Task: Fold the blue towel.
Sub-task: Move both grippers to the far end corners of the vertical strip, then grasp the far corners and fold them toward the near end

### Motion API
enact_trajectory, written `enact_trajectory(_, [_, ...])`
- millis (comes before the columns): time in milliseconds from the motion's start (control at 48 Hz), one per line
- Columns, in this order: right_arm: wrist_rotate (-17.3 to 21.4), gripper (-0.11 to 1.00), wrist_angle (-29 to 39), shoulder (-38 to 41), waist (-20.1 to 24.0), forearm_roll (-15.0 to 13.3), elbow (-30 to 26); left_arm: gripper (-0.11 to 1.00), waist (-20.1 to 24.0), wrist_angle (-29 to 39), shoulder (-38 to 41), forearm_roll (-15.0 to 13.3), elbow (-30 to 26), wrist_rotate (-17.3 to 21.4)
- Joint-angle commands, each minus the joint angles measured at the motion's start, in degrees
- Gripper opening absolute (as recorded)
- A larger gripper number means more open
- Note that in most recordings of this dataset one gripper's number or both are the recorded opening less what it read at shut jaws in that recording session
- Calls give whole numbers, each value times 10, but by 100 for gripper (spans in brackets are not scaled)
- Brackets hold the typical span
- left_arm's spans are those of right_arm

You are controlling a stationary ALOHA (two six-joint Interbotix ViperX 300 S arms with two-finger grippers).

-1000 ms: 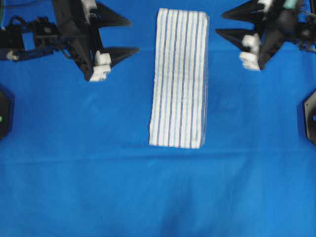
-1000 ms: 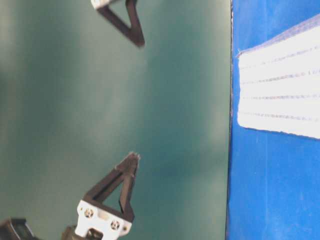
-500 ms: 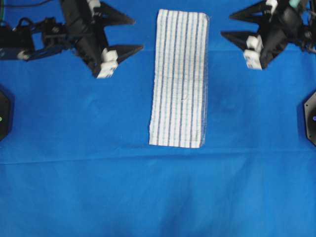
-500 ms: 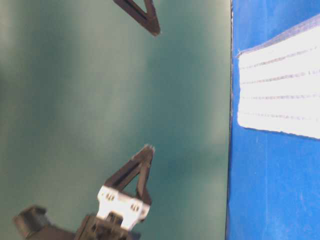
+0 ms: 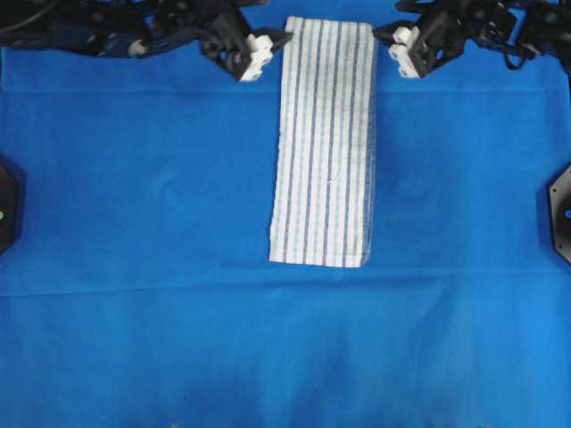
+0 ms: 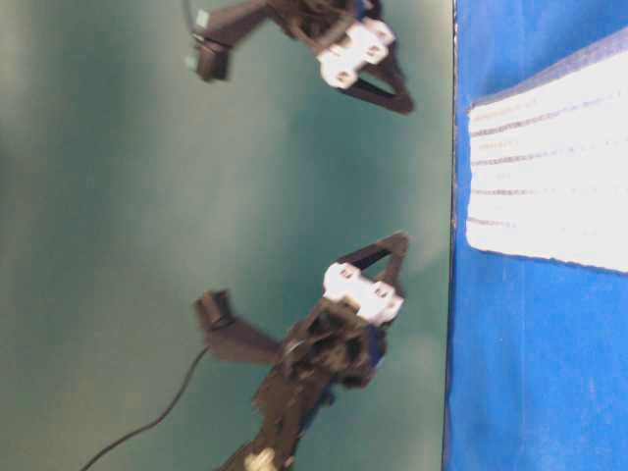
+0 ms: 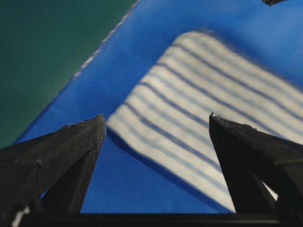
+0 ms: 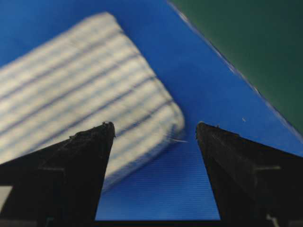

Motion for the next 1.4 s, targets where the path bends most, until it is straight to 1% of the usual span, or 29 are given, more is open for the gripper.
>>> enact_trajectory(0, [1,68,-4,27,-9,3,-27,90,10,-4,19,-1,-35,-1])
enact_trajectory(188, [1,68,-5,83,-17,5,-53,90,15,0,80,-1,-88,-5])
enact_trajectory(313, [1,68,-9,108,-21,7,-61,90,15,5,111,-1,-112,-13])
enact_trajectory(542, [1,68,-17,135,-25,9,-69,90,15,32,127,-1,-127,-15])
enact_trajectory(646, [1,68,-16,137,-25,9,-70,86,15,53,128,-1,-131,-15])
enact_trajectory(709, [1,66,-17,137,-25,9,-70,78,14,72,130,0,-134,-13])
enact_trajectory(771, [0,59,-17,136,-22,9,-69,64,14,81,131,1,-134,-13])
enact_trajectory(834, [0,45,-17,136,-18,9,-69,49,13,82,131,0,-134,-13])
enact_trajectory(938, [1,16,-17,136,-11,9,-67,23,7,82,132,1,-135,-12])
enact_trajectory(959, [1,11,-17,136,-11,9,-67,20,6,82,132,1,-135,-11])
enact_trajectory(980, [1,9,-17,136,-10,9,-67,17,5,82,132,1,-135,-10])
enact_trajectory(1021, [1,9,-17,136,-10,9,-67,11,4,81,132,1,-136,-7])
enact_trajectory(1084, [1,9,-17,136,-10,9,-67,6,4,82,133,1,-136,-7])
enact_trajectory(1125, [1,9,-17,136,-10,9,-68,5,4,84,132,1,-135,-6])
enact_trajectory(1376, [1,9,-17,127,-11,9,-72,5,11,94,116,2,-138,-1])
